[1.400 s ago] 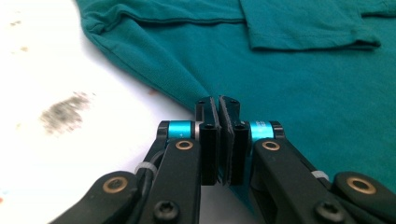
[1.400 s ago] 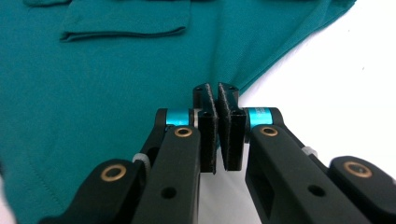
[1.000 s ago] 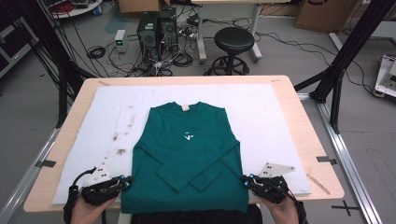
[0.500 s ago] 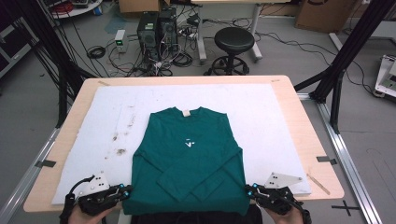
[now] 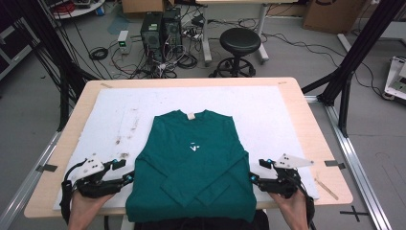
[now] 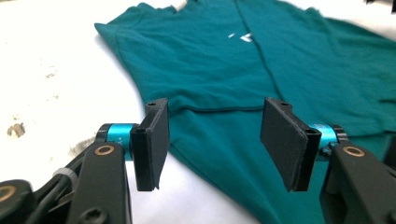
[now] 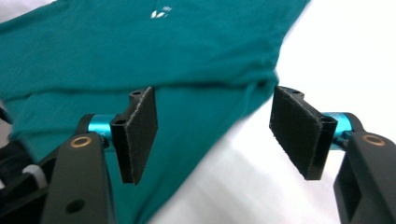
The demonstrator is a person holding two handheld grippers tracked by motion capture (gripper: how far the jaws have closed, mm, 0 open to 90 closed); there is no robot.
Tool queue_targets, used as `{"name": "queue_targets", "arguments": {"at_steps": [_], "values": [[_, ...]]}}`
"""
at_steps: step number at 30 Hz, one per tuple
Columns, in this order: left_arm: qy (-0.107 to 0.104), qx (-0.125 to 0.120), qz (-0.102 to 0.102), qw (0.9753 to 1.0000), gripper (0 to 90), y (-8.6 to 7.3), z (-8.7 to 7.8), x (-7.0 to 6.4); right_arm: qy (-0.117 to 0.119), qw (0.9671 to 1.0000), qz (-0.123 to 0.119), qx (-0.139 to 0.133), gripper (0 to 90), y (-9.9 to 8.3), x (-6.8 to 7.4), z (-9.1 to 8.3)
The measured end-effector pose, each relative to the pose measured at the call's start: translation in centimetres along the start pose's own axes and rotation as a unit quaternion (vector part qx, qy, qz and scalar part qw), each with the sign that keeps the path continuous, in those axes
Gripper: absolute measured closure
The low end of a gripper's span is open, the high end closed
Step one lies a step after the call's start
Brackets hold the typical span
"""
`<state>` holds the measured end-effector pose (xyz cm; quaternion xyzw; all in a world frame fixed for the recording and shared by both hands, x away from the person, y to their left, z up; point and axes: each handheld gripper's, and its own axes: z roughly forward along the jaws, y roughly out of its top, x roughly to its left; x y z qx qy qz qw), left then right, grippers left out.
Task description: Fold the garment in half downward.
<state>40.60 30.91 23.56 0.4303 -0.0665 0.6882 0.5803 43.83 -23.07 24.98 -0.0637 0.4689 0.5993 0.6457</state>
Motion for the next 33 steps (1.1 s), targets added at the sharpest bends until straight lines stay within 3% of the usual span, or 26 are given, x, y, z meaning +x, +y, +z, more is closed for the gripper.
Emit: {"name": "queue_targets", "arguments": {"at_steps": [3, 6, 10, 11, 14, 17, 20, 21, 22, 23, 26, 28, 33], "values": [[0.002, 0.008, 0.006, 0.9999, 41.8, 0.9, 0.7, 0.6, -0.002, 1.0, 0.0, 0.0, 29.9, 0.8, -0.5, 0.8], [0.0, -0.016, 0.01, 0.9998, 40.4, 2.8, 1.8, 1.5, -0.02, 0.9998, -0.007, -0.004, 25.5, 2.2, -1.4, 2.2], [0.007, -0.027, 0.008, 0.9996, 38.8, 4.0, 2.5, 2.2, -0.028, 0.9996, -0.002, 0.007, 25.2, 3.0, -2.4, 3.6], [0.01, -0.024, 0.008, 0.9996, 38.8, 4.5, 2.8, 2.4, -0.028, 0.9996, -0.002, 0.007, 25.2, 3.0, -2.4, 3.6], [0.016, -0.002, 0.014, 0.9998, 42.5, 6.3, 4.4, 3.3, -0.069, 0.9976, 0.0, 0.006, 29.3, 3.6, -3.1, 4.4], [0.016, 0.012, 0.016, 0.9997, 44.4, 7.2, 5.5, 4.1, -0.061, 0.9979, 0.019, 0.015, 29.7, 3.6, -3.5, 5.1], [-0.005, 0.018, -0.006, 0.9998, 44.1, 8.9, 7.9, 5.8, -0.062, 0.9973, 0.022, 0.032, 29.8, 3.4, -3.6, 5.9], [-0.005, 0.018, -0.006, 0.9998, 43.7, 8.9, 7.9, 5.8, -0.062, 0.9973, 0.022, 0.032, 29.8, 3.4, -3.6, 5.9], [0.004, 0.02, -0.004, 0.9998, 42.9, 9.6, 9.2, 6.4, -0.061, 0.9972, 0.02, 0.038, 29.8, 3.4, -3.6, 6.0], [0.004, 0.02, -0.004, 0.9998, 42.9, 9.6, 9.2, 6.4, -0.061, 0.9972, 0.02, 0.038, 29.8, 3.4, -3.6, 6.0], [0.016, 0.039, 0.001, 0.9991, 43.5, 10.7, 11.8, 7.8, -0.073, 0.9968, 0.015, 0.028, 30.0, 3.3, -3.4, 5.7], [0.015, 0.038, -0.001, 0.9992, 43.5, 10.9, 12.1, 8.0, -0.072, 0.9968, 0.014, 0.031, 30.0, 3.1, -3.4, 5.8], [0.025, 0.002, -0.025, 0.9994, 44.6, 10.5, 13.8, 9.6, -0.071, 0.9968, 0.014, 0.034, 30.0, 3.0, -3.3, 5.9]]}}
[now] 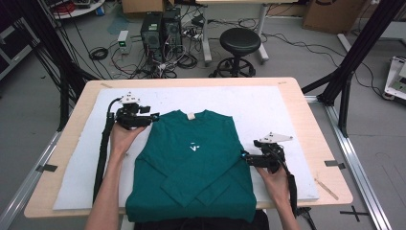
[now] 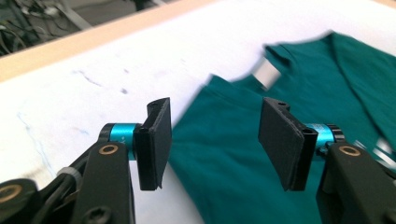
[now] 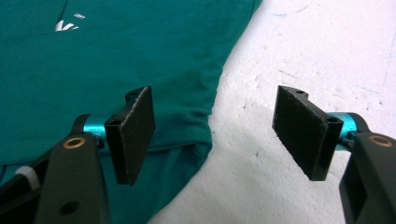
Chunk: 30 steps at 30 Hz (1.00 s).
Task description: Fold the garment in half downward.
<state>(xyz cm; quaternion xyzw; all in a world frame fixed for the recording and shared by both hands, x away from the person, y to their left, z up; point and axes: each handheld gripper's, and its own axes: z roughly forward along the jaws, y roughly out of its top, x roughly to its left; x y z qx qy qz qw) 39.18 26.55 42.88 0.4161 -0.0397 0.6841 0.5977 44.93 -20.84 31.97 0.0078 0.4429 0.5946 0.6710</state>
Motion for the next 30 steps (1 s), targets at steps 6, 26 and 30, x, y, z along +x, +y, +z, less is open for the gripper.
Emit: {"name": "queue_targets", "arguments": {"at_steps": [6, 26, 30], "values": [[0.003, 0.017, -0.027, 0.9995, 44.6, -1.5, 1.9, 1.4, -0.005, 1.0, -0.003, 0.007, 30.0, 0.0, 0.2, 0.2], [0.034, 0.095, 0.009, 0.9948, 50.1, -2.6, 4.3, 0.5, -0.005, 0.9999, -0.003, 0.012, 30.0, -0.2, 0.2, 0.3], [0.033, 0.095, 0.007, 0.9949, 53.1, -2.6, 4.4, 0.5, -0.004, 0.9999, 0.0, 0.011, 29.9, -0.2, 0.2, 0.3]]}}
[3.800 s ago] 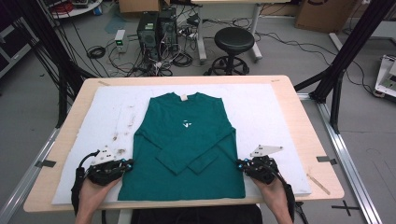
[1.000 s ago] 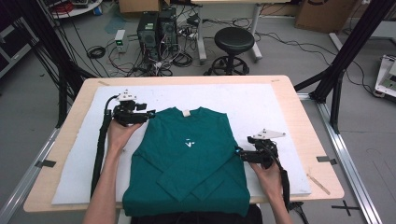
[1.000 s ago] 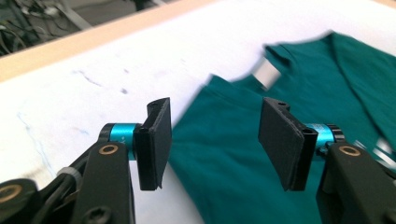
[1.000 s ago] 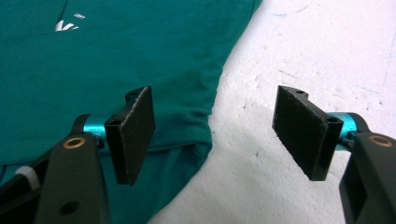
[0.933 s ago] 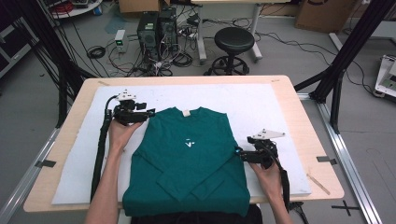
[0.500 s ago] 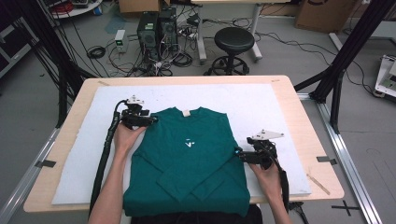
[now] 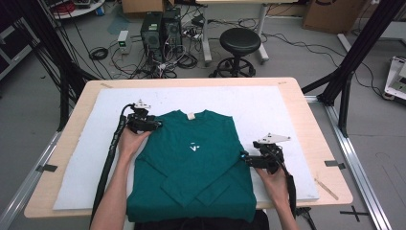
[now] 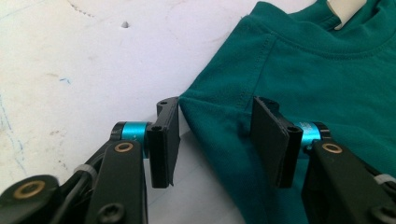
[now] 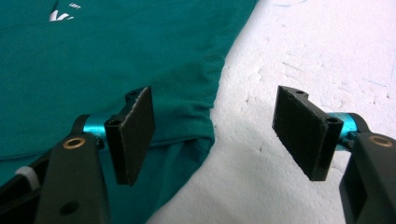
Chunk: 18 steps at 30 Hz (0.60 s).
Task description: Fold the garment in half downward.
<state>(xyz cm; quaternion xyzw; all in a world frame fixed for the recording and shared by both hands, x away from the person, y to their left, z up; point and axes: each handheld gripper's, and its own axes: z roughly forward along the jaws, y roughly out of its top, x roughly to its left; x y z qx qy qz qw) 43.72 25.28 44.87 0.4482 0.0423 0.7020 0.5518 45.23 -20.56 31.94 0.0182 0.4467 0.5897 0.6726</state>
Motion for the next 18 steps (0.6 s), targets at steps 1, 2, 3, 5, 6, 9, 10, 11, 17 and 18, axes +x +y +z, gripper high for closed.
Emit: {"name": "queue_targets", "arguments": {"at_steps": [1, 2, 3, 5, 6, 9, 10, 11, 17, 18], "values": [[0.003, -0.001, -0.006, 1.0, 53.8, 0.0, 0.02, 0.0, 0.001, 1.0, -0.001, 0.001, 30.0, 0.0, -0.02, 0.01], [0.003, -0.001, -0.006, 1.0, 54.6, 0.0, 0.02, 0.0, 0.001, 1.0, -0.001, 0.001, 29.9, 0.0, -0.02, 0.03], [0.003, -0.001, -0.008, 1.0, 54.6, 0.0, 0.04, -0.04, 0.001, 1.0, -0.001, 0.001, 29.9, 0.0, -0.02, 0.03], [-0.001, -0.002, -0.005, 1.0, 58.8, 0.01, 0.03, -0.12, 0.0, 1.0, 0.001, 0.004, 29.9, 0.01, -0.04, 0.07], [-0.003, -0.002, -0.005, 1.0, 61.1, 0.01, 0.02, -0.1, 0.0, 1.0, 0.0, 0.004, 29.9, 0.0, -0.03, 0.07], [-0.007, -0.002, -0.008, 0.9999, 68.2, -0.01, -0.02, -0.01, -0.001, 1.0, 0.0, 0.004, 29.9, 0.0, -0.02, 0.08], [-0.011, -0.003, -0.01, 0.9999, 68.2, -0.04, -0.03, 0.02, -0.001, 1.0, 0.0, 0.005, 29.9, 0.0, -0.02, 0.08], [-0.017, -0.005, -0.014, 0.9997, 74.8, -0.1, -0.05, 0.13, -0.001, 1.0, 0.0, 0.006, 29.9, 0.0, -0.02, 0.07], [-0.035, -0.011, -0.041, 0.9985, 83.1, -0.28, -0.08, 0.61, 0.0, 1.0, 0.001, 0.006, 29.9, 0.0, -0.04, 0.07], [-0.037, -0.01, -0.043, 0.9983, 83.7, -0.31, -0.09, 0.71, 0.001, 1.0, 0.002, 0.006, 29.9, -0.01, -0.05, 0.07]]}}
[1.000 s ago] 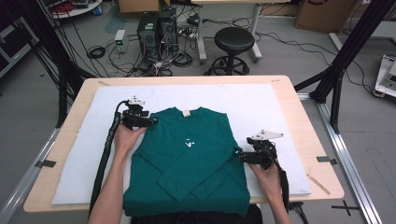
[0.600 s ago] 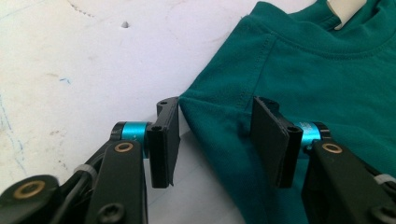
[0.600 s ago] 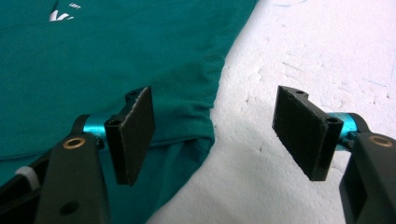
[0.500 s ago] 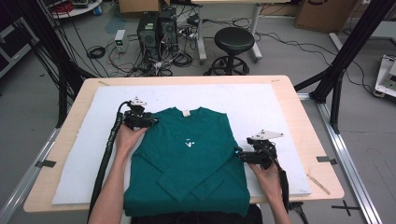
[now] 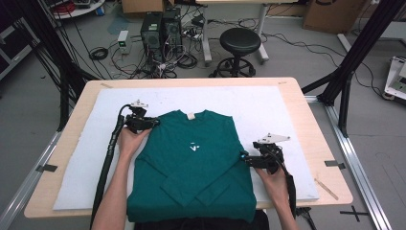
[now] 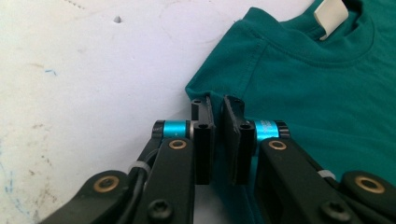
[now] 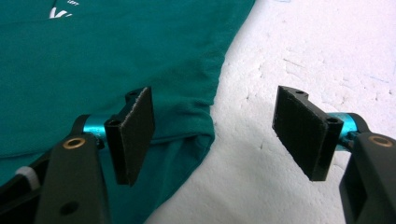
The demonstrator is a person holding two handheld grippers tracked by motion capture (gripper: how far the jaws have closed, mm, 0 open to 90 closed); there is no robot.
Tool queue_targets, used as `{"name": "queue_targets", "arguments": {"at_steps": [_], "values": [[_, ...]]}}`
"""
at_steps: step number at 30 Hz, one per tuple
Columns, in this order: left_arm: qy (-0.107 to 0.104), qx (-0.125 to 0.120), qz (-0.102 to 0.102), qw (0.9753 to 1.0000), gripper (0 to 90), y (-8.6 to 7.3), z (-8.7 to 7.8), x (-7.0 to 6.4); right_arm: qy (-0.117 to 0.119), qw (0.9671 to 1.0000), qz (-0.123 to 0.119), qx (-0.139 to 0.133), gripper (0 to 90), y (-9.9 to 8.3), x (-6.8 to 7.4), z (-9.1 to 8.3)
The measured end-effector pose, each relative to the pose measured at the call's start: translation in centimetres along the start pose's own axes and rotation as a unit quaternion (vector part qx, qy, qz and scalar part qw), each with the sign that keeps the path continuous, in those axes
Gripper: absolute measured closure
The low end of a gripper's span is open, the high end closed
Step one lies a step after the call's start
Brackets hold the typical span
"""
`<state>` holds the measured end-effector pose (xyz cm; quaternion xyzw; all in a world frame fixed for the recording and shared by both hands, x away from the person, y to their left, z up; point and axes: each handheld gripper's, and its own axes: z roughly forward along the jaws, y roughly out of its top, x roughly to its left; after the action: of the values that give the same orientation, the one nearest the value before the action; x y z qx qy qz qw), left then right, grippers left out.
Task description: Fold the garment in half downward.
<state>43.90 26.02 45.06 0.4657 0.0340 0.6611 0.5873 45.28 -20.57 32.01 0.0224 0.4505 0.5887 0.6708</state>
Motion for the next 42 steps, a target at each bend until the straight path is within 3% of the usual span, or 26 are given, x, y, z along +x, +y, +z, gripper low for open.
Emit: {"name": "queue_targets", "arguments": {"at_steps": [10, 16, 18, 20, 21, 27, 34, 42], "values": [[0.003, -0.002, 0.005, 1.0, 85.0, 0.0, 0.0, -0.1, 0.011, 0.9997, 0.022, -0.003, 30.1, 0.6, -0.8, -0.1], [0.004, -0.002, 0.007, 1.0, 85.0, -0.1, 0.0, -0.2, 0.016, 0.9993, 0.034, 0.002, 29.9, 3.6, -2.0, 0.9], [0.004, -0.002, 0.008, 1.0, 85.0, -0.1, 0.0, -0.2, 0.019, 0.9991, 0.037, -0.001, 30.0, 5.5, -2.5, 1.7], [0.004, -0.002, 0.008, 1.0, 84.9, -0.1, 0.0, -0.2, 0.02, 0.9991, 0.038, 0.0, 30.0, 5.9, -2.6, 1.9], [0.005, -0.002, 0.008, 0.9999, 85.0, -0.1, 0.0, -0.2, 0.024, 0.9991, 0.036, 0.007, 30.1, 7.2, -2.9, 2.9], [0.007, -0.003, 0.009, 0.9999, 85.0, -0.1, 0.0, -0.2, 0.031, 0.9983, 0.041, 0.027, 31.4, 9.0, -3.8, 5.8], [0.007, -0.003, 0.01, 0.9999, 84.9, -0.1, 0.0, -0.2, 0.034, 0.9975, 0.046, 0.041, 33.3, 10.0, -4.5, 9.4], [0.007, -0.004, 0.011, 0.9999, 84.9, -0.1, 0.0, -0.3, 0.032, 0.9971, 0.043, 0.054, 35.3, 9.7, -4.6, 10.1]]}}
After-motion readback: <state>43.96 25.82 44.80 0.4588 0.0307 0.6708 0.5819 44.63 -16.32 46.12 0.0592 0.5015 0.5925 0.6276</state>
